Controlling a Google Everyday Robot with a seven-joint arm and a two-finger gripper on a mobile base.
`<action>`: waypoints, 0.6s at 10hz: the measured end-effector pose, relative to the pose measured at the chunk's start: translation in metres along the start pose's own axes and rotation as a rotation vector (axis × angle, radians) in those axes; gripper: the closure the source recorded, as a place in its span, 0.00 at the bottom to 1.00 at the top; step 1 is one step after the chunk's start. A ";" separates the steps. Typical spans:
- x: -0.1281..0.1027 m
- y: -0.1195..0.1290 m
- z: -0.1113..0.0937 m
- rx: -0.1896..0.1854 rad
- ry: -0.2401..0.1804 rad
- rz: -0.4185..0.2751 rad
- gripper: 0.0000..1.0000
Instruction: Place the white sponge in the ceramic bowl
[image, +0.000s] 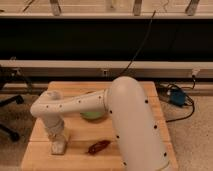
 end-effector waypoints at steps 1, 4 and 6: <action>0.001 0.000 -0.004 0.002 0.007 -0.001 0.89; 0.000 0.000 -0.017 0.005 0.027 -0.005 1.00; 0.001 -0.002 -0.030 0.009 0.048 -0.013 1.00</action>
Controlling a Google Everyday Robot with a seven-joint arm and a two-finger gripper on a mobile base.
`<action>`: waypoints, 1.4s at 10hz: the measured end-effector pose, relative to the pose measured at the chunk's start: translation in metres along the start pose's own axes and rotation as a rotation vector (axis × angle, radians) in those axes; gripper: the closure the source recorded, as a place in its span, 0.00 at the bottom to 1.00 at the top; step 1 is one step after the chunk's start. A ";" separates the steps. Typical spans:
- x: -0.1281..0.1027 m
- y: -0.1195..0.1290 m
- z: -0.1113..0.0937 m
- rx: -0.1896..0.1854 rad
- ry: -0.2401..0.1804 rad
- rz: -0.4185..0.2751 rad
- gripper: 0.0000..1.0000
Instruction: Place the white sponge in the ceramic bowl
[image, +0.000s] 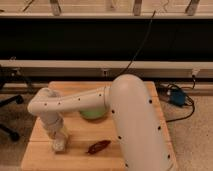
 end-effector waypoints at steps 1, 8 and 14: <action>0.001 -0.001 -0.007 0.003 0.011 -0.005 1.00; 0.032 -0.001 -0.075 0.009 0.101 -0.011 1.00; 0.079 0.068 -0.115 0.060 0.116 0.099 1.00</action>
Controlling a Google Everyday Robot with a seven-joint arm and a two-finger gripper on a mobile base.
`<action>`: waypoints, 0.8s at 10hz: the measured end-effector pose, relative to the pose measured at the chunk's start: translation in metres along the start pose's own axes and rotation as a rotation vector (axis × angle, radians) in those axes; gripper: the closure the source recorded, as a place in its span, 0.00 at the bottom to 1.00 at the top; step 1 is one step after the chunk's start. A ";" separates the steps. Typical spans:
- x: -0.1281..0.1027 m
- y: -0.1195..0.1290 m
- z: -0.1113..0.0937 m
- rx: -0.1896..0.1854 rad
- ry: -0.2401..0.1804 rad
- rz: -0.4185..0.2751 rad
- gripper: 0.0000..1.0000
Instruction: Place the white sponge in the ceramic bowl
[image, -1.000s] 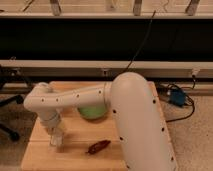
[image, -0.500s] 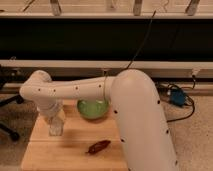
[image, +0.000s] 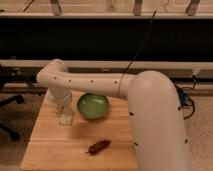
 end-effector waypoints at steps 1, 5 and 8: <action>0.011 0.011 -0.004 0.005 0.001 0.020 1.00; 0.041 0.050 -0.005 0.023 0.031 0.098 1.00; 0.054 0.075 -0.003 0.038 0.037 0.153 1.00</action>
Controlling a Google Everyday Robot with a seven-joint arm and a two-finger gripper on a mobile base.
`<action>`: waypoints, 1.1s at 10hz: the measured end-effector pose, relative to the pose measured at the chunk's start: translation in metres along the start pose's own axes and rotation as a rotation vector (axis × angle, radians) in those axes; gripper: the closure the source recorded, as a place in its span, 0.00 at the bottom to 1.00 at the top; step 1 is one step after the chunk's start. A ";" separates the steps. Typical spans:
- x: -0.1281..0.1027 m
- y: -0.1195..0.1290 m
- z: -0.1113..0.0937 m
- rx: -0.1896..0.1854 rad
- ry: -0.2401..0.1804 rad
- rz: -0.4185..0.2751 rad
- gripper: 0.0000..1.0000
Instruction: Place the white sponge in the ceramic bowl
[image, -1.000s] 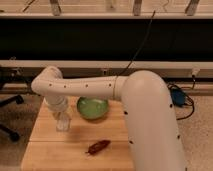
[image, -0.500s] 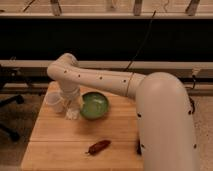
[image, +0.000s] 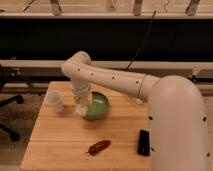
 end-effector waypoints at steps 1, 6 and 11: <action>0.007 0.010 0.001 0.005 0.004 0.021 1.00; 0.029 0.027 0.002 0.024 0.005 0.063 1.00; 0.041 0.037 0.001 0.024 0.011 0.076 0.56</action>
